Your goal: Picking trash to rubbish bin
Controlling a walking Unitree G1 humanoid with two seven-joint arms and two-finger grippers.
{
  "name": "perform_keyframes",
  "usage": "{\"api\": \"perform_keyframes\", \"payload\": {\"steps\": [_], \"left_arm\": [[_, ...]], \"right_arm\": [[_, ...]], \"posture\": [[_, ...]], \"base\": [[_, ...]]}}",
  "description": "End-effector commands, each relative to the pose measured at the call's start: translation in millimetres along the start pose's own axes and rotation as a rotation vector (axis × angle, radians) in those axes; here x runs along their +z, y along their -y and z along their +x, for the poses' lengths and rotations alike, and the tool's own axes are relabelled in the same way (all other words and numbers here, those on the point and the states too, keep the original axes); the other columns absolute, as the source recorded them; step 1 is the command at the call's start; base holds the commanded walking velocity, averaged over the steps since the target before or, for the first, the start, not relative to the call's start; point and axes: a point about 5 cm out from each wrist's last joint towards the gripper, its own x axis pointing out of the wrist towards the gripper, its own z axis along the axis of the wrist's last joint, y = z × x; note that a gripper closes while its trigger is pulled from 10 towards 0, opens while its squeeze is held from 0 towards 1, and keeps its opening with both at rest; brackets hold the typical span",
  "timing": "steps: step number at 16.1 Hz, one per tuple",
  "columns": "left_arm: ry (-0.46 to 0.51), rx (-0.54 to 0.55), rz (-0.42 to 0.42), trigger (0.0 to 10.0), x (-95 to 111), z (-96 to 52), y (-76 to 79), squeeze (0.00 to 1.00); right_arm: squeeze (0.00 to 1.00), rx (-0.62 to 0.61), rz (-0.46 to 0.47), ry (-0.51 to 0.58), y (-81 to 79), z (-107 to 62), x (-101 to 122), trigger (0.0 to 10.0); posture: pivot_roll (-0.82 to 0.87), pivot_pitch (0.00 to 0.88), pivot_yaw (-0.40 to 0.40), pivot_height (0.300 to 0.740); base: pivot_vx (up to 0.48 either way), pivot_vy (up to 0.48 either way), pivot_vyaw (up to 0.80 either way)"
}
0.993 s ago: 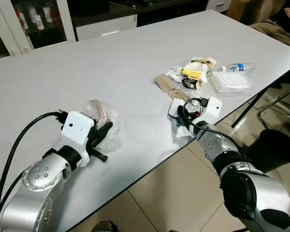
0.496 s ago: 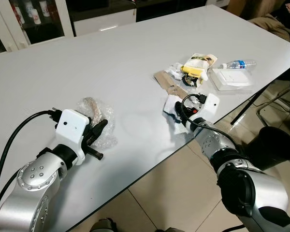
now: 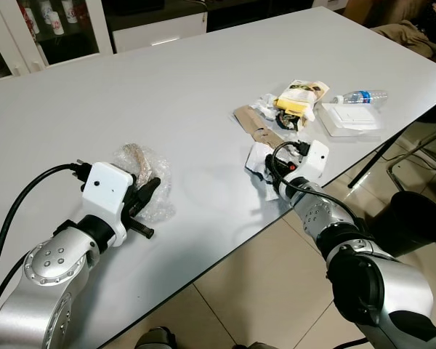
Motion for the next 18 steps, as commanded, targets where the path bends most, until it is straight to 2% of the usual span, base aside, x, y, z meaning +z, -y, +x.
{"api": "perform_keyframes", "payload": {"steps": [1,5,7,11,14,15,18], "left_arm": [[0.008,0.004,0.011,10.0,2,0.9,-1.0,0.0],[0.013,0.009,0.008,10.0,3,4.2,-1.6,0.0],[0.018,0.002,0.002,10.0,1,9.1,1.0,0.0],[0.04,-0.008,-0.005,10.0,2,15.8,6.6,0.0],[0.046,-0.013,-0.004,10.0,1,20.6,6.5,0.0],[0.053,-0.016,-0.001,10.0,1,24.3,6.8,0.0],[0.061,-0.007,-0.001,10.0,2,27.1,7.5,0.0]], "right_arm": [[0.0,-0.002,-0.001,0.009,2.0,-0.1,5,0.0],[0.0,0.008,-0.002,0.014,1.1,0.1,6,0.0],[0.0,0.045,-0.079,-0.027,-0.4,-0.5,1,0.0],[0.0,0.121,-0.154,-0.06,2.0,-4.3,-5,0.0],[0.0,0.171,-0.202,-0.043,0.7,-6.1,-4,0.0],[0.0,0.208,-0.256,-0.032,-3.2,-6.4,-2,0.0],[0.0,0.219,-0.298,-0.014,-4.4,-8.5,1,0.0]], "posture": [[0.13,0.105,-0.09,0.74],[0.12,0.089,-0.088,0.74],[0.1,0.047,-0.097,0.74],[0.08,0.012,-0.099,0.74],[0.05,0.0,-0.088,0.74],[0.05,0.0,-0.088,0.74],[0.05,0.0,-0.105,0.74]], "base": [[0.0,0.0,0.0],[0.0,0.0,0.0],[0.0,0.0,0.0],[0.0,0.0,0.0],[0.0,0.0,0.0],[0.0,0.0,0.0],[0.0,0.0,0.0]]}}
